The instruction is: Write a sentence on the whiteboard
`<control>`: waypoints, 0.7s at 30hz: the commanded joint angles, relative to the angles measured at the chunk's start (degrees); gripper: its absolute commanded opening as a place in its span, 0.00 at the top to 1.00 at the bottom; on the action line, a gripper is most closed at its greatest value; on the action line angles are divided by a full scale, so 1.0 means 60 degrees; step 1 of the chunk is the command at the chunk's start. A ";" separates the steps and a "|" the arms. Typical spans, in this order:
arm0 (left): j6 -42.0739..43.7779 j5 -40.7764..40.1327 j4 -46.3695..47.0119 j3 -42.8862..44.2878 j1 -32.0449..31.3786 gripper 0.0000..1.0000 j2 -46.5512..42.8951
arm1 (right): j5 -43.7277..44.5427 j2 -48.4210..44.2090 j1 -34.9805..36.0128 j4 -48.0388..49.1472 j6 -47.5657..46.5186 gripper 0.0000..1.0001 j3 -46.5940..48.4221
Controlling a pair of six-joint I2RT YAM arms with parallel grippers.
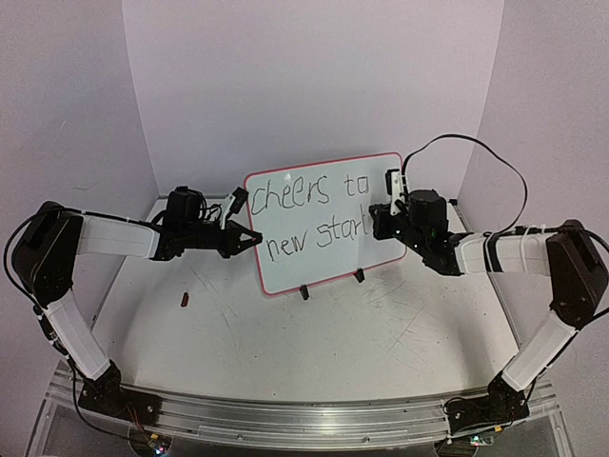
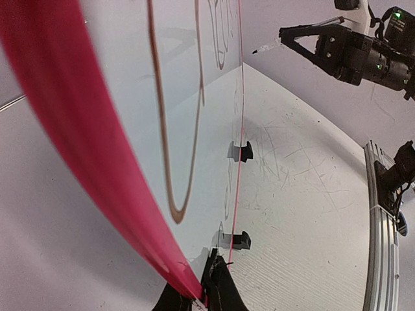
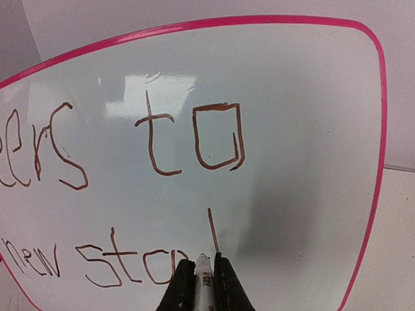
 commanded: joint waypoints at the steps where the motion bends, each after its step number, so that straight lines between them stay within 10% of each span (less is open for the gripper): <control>1: 0.0868 -0.1414 -0.0147 0.0326 0.0132 1.00 0.0014 | -0.0445 0.0409 -0.0019 0.0207 -0.0022 1.00 0.0595; 21: 0.0910 -0.1439 -0.0162 0.0319 0.0131 1.00 0.0022 | 0.2387 0.0382 -0.0017 0.0040 -0.0113 1.00 0.0512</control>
